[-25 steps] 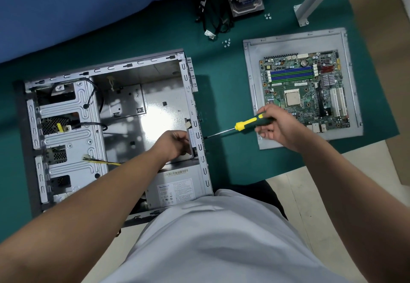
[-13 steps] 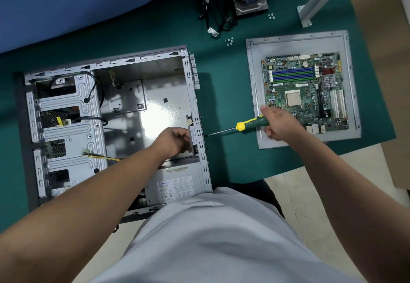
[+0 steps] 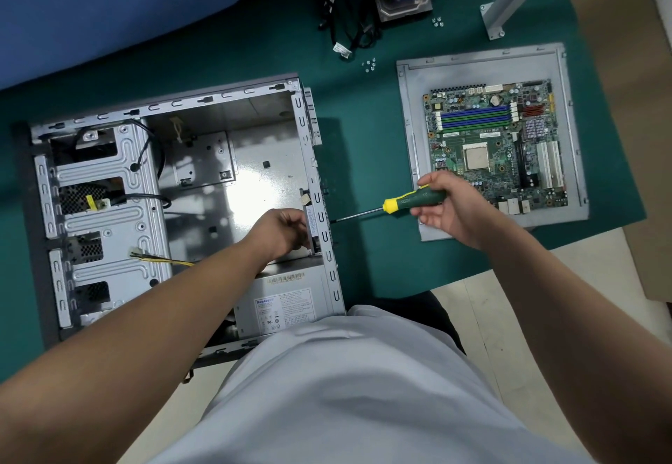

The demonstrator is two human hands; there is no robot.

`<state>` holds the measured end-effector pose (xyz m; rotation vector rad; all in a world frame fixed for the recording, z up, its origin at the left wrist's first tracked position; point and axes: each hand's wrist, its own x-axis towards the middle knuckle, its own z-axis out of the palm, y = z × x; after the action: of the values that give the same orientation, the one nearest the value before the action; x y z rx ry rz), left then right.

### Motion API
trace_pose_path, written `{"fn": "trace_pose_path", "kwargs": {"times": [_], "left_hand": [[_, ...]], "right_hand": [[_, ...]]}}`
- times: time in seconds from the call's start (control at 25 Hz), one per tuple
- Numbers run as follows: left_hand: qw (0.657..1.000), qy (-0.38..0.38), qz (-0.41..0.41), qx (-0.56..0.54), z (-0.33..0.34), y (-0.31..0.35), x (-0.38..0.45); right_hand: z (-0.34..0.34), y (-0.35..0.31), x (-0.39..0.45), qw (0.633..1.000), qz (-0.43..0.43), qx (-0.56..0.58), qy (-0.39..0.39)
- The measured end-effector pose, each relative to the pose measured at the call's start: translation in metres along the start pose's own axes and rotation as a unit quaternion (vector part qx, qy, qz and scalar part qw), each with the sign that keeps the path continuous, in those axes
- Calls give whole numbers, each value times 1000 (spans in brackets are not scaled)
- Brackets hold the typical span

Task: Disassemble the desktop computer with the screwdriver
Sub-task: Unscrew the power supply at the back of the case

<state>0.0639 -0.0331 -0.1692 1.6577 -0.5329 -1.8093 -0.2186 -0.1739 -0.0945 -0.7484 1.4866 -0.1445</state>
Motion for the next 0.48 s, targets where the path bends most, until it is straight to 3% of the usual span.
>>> {"fn": "trace_pose_path", "kwargs": {"times": [0.12,0.28,0.36,0.4,0.48], "left_hand": [[1000,9,-7,-21,2,2,0],[1000,9,-7,-17,3,4,-2],[1000,12,-12,-18,3,5,-3],[1000,13,-13,-17,3,6,-3],[1000,19,-17,-18,3,6,-3]], "right_hand": [[0,2,3,981,-43,-186,40],[-2,0,3,999,-22,-32,-5],[-2,-2,0,999,0,-51,-6],[-2,-1,2,994,2,-113,5],[-1,0,2,988,-32,-153,12]]}}
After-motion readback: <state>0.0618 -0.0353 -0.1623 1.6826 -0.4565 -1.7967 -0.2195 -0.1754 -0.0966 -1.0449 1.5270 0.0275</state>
